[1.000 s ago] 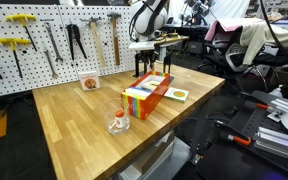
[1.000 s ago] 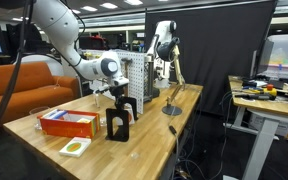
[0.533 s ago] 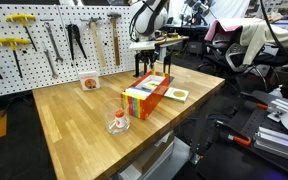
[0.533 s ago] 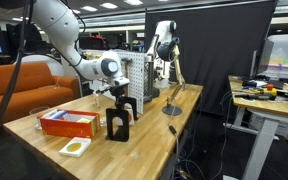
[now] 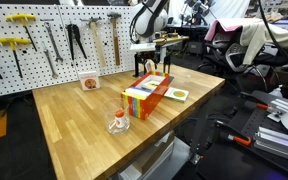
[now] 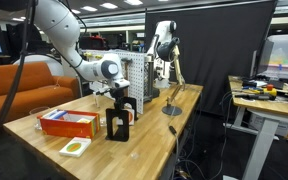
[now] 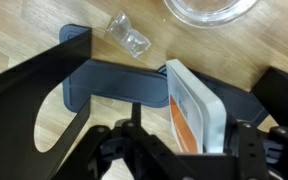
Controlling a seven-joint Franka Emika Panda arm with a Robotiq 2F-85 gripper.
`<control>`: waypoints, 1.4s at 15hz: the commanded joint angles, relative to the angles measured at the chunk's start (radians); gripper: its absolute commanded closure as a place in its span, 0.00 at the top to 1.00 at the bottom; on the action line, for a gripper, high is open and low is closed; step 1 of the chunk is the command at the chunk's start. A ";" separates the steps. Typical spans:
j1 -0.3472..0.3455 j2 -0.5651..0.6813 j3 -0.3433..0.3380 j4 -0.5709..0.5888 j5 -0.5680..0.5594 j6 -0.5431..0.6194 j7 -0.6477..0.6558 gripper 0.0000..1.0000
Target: Remove the book that's slightly open and put it on the black thing nearest to the box
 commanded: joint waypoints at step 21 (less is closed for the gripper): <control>-0.007 0.009 -0.028 0.015 0.017 0.022 -0.057 1.00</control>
